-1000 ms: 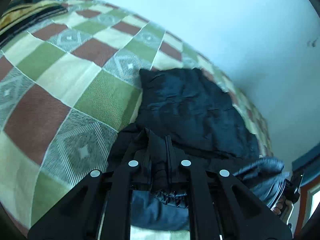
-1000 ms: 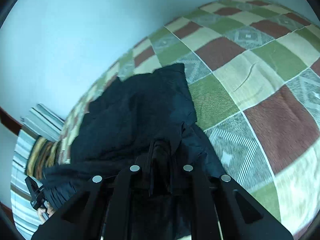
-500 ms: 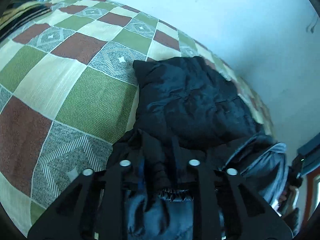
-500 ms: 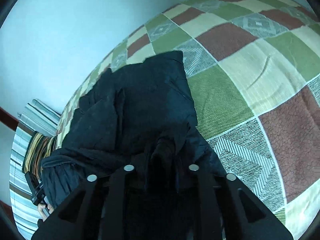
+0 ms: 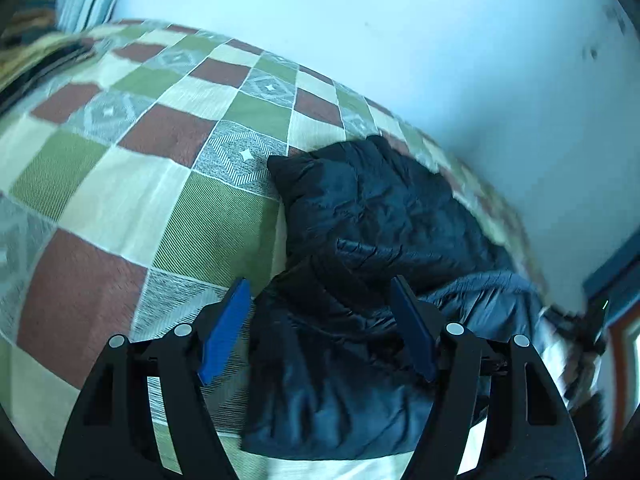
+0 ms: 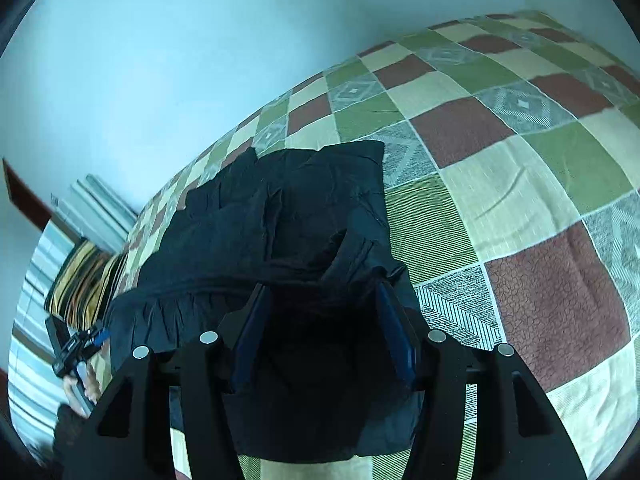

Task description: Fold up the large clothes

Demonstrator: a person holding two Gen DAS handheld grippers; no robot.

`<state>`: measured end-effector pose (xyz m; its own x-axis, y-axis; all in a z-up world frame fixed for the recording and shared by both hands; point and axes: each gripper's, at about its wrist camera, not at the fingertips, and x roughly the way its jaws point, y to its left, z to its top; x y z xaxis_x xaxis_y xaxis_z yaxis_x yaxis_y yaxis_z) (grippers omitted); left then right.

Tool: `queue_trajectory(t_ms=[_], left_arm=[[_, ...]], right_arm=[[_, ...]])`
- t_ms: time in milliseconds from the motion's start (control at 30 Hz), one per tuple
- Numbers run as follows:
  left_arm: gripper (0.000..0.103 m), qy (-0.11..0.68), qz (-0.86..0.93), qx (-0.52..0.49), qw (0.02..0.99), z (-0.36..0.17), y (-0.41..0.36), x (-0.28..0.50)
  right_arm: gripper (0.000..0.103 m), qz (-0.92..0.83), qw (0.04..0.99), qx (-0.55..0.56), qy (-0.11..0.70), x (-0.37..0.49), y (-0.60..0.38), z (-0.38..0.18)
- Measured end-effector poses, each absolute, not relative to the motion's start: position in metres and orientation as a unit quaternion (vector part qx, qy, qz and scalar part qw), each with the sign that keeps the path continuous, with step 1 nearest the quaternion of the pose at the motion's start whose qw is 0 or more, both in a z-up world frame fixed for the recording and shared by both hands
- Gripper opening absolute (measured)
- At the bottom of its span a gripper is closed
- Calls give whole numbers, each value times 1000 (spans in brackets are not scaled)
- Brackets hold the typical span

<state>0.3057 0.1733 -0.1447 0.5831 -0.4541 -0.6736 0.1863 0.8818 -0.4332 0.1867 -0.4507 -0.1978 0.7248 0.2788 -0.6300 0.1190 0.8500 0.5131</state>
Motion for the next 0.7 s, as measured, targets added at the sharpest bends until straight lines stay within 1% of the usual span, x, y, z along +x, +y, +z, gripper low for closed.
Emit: queue_trajectory(t_ms=[267,367,567,700], left_arm=[[71,414,-261,-117,864,-147,168,304],[71,422,-257,-100,863,-151,161,312],[71,444,-265,-78,852,-164,147,337],[71,456,-270,-72,845,-170,143,348]], right_arm=[[56,72,892,213,392,190,-443,-203],[56,75,891,200,400,196,-440,-208],[61,84,889,184,411,214,-439,-216],[62,95,885,171,423,228,-439,-221]])
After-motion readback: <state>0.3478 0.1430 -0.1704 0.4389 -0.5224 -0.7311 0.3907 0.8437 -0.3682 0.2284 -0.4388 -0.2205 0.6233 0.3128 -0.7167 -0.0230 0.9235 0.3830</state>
